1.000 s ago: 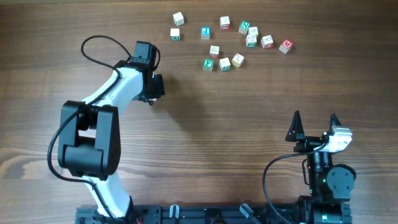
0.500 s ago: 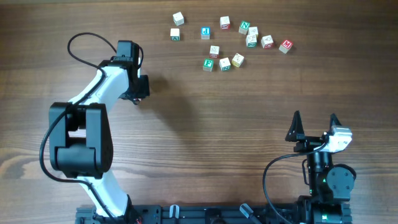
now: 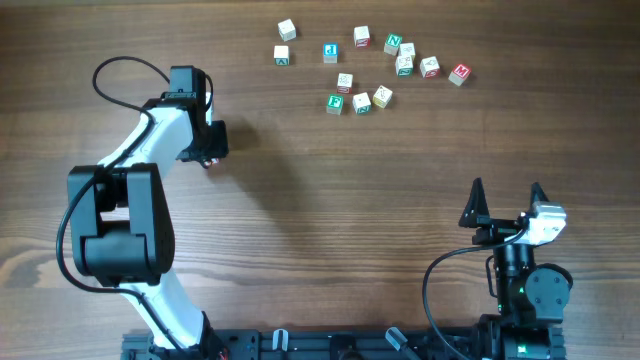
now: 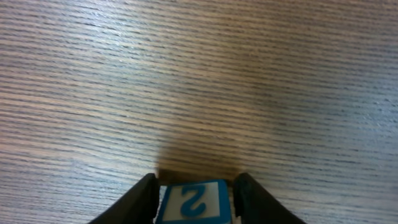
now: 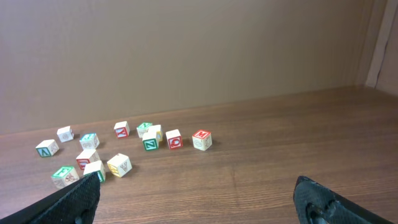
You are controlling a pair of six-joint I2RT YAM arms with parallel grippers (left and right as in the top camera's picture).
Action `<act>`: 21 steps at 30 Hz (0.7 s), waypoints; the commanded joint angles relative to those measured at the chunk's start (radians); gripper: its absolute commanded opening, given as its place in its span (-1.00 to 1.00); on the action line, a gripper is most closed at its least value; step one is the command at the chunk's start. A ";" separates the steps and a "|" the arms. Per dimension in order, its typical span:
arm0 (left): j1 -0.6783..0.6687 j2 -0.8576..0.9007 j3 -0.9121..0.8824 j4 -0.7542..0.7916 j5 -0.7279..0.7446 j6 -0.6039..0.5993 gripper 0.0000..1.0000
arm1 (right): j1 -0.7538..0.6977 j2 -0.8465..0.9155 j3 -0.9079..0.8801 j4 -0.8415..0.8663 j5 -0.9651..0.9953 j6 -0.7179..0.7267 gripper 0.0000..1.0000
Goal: Form a horizontal line
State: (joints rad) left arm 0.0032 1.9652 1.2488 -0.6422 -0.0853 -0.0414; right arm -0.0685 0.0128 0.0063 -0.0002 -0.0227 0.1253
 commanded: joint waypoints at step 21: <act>0.008 -0.045 0.022 0.024 -0.080 0.063 -0.03 | 0.004 -0.005 -0.002 0.003 -0.012 -0.018 1.00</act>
State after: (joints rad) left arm 0.0032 1.9556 1.2488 -0.6182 -0.1478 0.0071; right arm -0.0685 0.0128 0.0063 -0.0002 -0.0231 0.1253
